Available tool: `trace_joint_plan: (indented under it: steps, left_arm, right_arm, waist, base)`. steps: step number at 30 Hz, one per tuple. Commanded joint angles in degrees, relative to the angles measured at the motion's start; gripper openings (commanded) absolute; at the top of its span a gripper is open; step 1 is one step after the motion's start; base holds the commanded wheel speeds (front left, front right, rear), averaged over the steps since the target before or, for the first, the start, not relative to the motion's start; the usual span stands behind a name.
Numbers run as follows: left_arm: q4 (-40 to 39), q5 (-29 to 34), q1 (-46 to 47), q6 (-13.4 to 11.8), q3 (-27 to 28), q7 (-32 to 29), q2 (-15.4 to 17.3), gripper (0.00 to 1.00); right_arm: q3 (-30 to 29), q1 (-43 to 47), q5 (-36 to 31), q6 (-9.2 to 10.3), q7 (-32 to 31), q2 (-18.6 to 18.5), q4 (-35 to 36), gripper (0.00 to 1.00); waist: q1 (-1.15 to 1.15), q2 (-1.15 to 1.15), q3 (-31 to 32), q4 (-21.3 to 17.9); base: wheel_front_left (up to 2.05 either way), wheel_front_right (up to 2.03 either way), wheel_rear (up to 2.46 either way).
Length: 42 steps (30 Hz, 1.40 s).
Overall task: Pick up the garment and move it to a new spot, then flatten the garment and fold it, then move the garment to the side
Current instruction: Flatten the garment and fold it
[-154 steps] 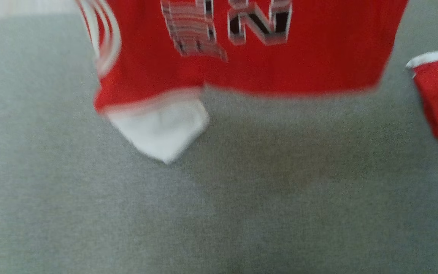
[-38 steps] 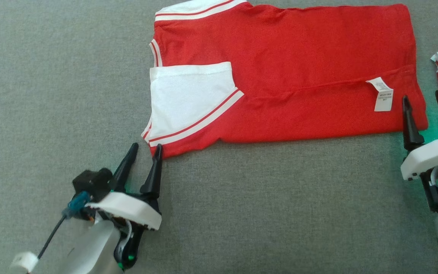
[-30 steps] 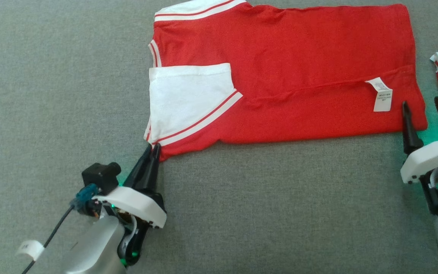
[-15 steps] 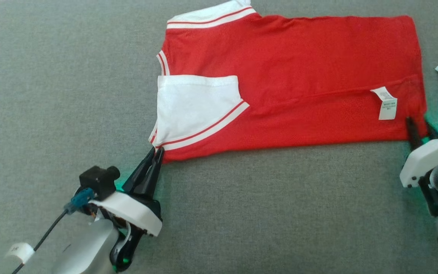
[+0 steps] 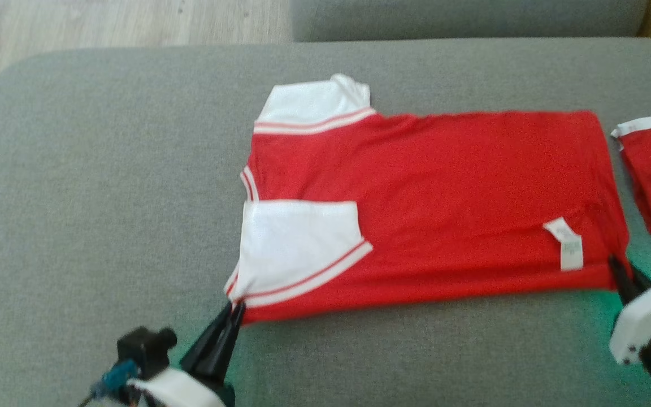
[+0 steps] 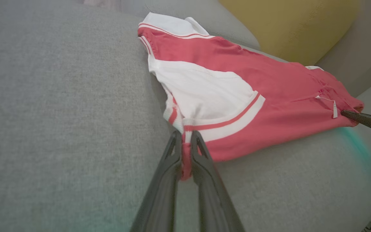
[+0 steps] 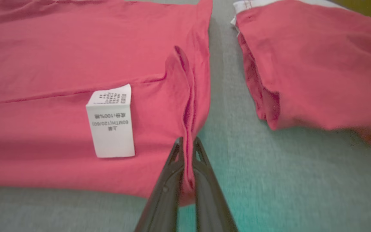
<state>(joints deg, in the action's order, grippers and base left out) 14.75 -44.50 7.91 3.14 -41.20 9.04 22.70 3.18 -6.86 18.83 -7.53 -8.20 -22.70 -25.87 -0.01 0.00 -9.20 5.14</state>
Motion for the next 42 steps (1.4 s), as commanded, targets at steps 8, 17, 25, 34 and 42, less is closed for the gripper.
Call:
trace_joint_plan:
  steps: [8,17,25,34,42]
  left_arm:
    - [-12.92,-2.11,-8.74,-5.38,1.22,-3.11,6.05,0.0]
    - [-17.15,-3.23,-11.1,-7.14,0.74,-5.74,7.58,1.0]
    - [-20.67,-1.03,-2.78,-6.55,2.91,-8.54,10.3,1.0]
    - [-15.87,-1.08,24.87,1.16,6.94,-18.94,12.28,1.0]
    - [-3.22,-5.73,44.85,4.15,3.18,-32.13,10.54,1.0]
  right_arm:
    - [-1.92,12.01,2.59,0.04,-2.48,-3.65,9.97,0.0]
    - [-4.86,15.87,0.83,0.04,-4.36,-1.59,15.14,1.0]
    - [-6.96,13.29,-1.07,0.04,-3.8,-1.4,19.7,1.0]
    - [-6.95,7.67,-2.8,0.04,-4.37,-1.48,24.38,1.0]
    - [-4.75,2.26,-2.96,0.04,-4.56,-2.28,25.98,1.0]
  waist:
    - [0.01,0.0,3.34,-0.61]
    - [0.01,0.0,3.84,-1.01]
    - [0.01,0.0,-0.06,-1.59]
    - [0.01,0.0,-9.55,-3.03]
    - [0.01,0.0,-16.04,-5.99]
  base:
    - [0.0,0.0,0.0]
    - [0.0,0.0,0.0]
    - [0.0,0.0,0.0]
    - [0.0,0.0,0.0]
    - [0.0,0.0,0.0]
